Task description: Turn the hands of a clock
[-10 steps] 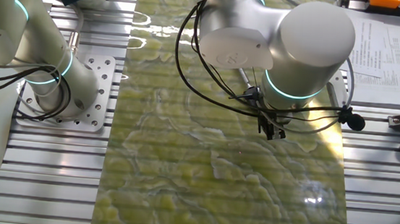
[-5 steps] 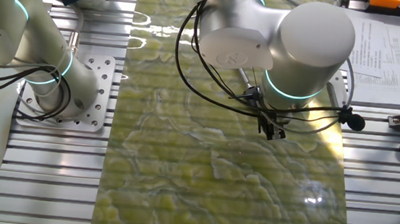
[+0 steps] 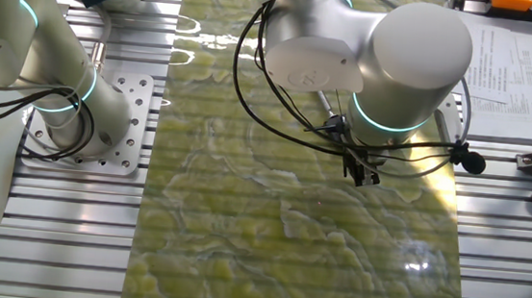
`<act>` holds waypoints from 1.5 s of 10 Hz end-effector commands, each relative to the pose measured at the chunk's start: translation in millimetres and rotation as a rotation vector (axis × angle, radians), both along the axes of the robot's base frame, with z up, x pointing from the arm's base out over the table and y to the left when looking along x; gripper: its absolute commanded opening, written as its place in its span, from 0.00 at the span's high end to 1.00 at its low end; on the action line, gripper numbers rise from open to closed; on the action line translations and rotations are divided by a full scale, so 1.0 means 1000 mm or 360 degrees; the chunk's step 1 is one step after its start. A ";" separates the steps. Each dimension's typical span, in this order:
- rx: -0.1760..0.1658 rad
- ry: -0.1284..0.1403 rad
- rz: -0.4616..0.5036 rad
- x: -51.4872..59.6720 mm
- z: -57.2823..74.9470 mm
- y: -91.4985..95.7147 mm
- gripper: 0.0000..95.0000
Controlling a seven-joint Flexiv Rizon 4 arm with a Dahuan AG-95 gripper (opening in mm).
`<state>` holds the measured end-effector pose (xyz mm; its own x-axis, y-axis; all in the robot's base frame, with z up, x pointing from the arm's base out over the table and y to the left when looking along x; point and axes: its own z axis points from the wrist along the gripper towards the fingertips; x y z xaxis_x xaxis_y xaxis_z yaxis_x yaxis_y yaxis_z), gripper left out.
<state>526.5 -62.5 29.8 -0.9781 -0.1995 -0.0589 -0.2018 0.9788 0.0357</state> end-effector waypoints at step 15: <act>0.0008 0.0019 -0.0011 -0.023 -0.004 0.010 1.00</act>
<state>503.1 -52.8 26.1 -0.9803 -0.1914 -0.0479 -0.1934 0.9802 0.0422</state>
